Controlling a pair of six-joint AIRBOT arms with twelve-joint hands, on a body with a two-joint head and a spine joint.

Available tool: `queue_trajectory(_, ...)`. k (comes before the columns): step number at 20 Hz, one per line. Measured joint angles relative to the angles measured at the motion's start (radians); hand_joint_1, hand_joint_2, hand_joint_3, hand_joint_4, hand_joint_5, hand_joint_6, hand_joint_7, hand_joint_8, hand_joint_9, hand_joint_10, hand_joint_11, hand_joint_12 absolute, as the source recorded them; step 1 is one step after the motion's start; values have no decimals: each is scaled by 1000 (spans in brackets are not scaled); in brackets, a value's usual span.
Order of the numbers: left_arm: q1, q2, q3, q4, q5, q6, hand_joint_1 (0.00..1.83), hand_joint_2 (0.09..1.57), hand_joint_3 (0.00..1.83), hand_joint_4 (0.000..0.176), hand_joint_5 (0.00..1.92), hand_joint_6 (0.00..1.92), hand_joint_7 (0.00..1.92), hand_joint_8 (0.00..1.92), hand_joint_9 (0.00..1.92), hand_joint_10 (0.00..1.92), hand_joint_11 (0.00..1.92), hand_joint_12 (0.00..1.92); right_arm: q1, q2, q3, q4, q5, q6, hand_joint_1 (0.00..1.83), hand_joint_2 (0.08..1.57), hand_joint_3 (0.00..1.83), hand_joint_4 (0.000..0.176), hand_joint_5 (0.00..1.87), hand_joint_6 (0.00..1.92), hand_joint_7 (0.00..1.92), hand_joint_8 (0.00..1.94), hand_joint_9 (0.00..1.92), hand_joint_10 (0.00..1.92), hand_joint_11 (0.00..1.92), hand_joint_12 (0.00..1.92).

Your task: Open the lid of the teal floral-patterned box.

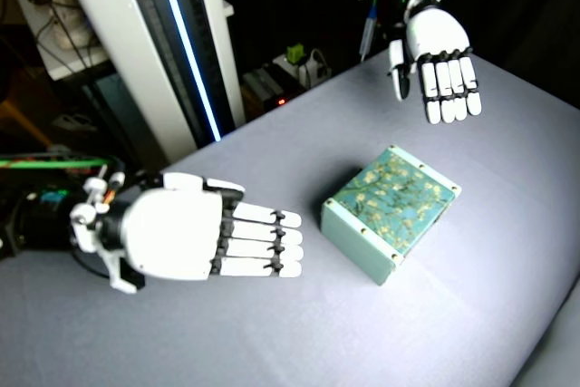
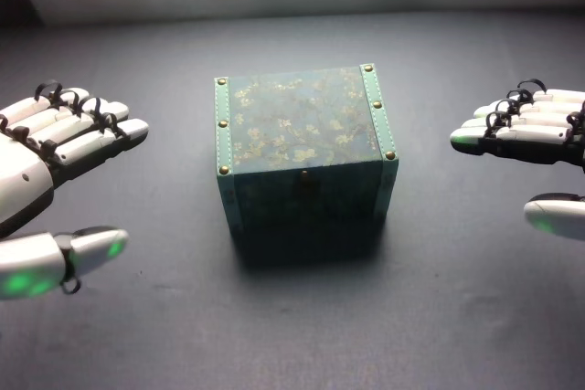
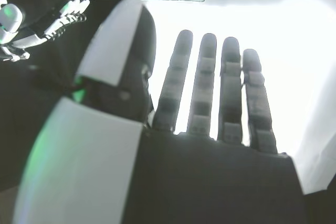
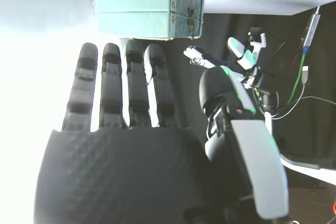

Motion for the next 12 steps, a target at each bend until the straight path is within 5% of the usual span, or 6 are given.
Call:
queue_trajectory(9,-40,-16,45,93,130,-65,0,1410,6,0,34,5,89,7,134,12,22,73,85,-69,66,-124,-71,58,1,1479,0,0,137,2,105,1,78,1,0,329)
queue_trajectory(12,-100,-21,67,158,216,-82,42,1407,1,0,73,12,127,6,202,5,48,219,118,-85,89,-182,-114,84,0,1435,0,0,85,1,53,1,7,2,0,128)
